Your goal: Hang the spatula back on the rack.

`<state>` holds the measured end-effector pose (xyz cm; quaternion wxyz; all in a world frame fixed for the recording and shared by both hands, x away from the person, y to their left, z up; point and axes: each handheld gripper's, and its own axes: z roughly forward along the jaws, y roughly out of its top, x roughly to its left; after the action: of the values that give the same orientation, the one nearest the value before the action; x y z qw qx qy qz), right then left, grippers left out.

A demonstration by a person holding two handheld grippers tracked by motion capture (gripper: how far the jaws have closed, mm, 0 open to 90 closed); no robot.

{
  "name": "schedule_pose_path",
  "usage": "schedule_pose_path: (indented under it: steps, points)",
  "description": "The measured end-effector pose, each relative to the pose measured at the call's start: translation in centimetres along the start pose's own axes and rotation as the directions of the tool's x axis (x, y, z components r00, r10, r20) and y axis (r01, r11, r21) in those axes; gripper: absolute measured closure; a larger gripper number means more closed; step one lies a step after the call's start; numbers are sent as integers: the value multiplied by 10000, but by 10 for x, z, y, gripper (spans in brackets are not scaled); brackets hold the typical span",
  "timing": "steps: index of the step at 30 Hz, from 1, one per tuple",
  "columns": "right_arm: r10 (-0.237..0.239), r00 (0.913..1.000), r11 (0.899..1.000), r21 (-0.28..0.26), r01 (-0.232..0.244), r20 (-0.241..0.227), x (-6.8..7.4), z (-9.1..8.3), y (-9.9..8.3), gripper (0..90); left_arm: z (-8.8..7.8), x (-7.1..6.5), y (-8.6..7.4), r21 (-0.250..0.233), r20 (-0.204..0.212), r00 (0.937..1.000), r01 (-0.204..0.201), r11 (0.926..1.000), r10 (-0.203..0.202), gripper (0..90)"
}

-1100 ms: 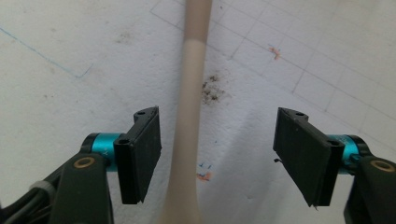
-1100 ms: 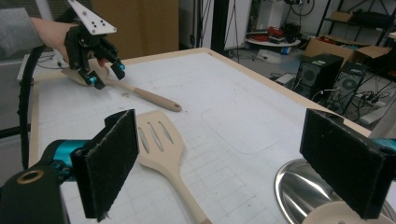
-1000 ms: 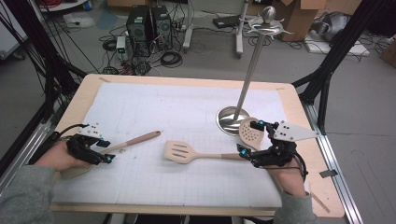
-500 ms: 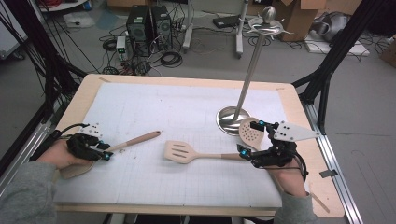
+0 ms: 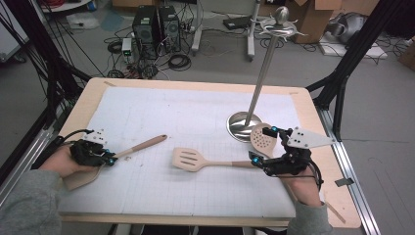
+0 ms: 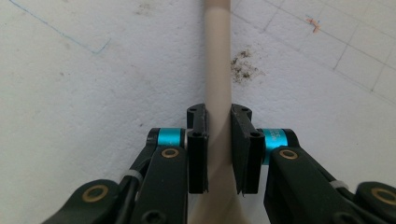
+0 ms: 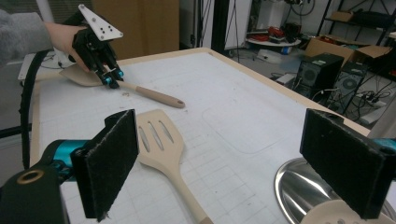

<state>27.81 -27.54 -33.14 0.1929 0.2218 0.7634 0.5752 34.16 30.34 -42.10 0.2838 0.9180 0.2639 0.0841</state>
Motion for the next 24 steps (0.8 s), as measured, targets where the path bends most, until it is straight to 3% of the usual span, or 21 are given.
schedule_pose_path:
  steps: [8, 11, 18, 24]
  points:
    - [66, 10000, 10000, 27, -66, 2, 0, 0, 0, 107, -3, -4, 0, -21, -229, 9994, -252, 9997, 252, 777]
    - [41, 10000, 10000, 43, -42, 33, -1, 0, 0, 107, -5, -6, -1, -445, -212, 9996, -171, 9989, 162, 777]
    - [20, 10000, 10000, -14, -20, 31, 0, 0, 0, 107, -13, -8, -2, -768, -243, 9994, 224, 9968, -244, 776]
    - [79, 10000, 10000, -30, -79, 48, -1, -1, 0, 107, -17, -16, 9, -1144, -407, 9981, 422, 9925, -472, 776]
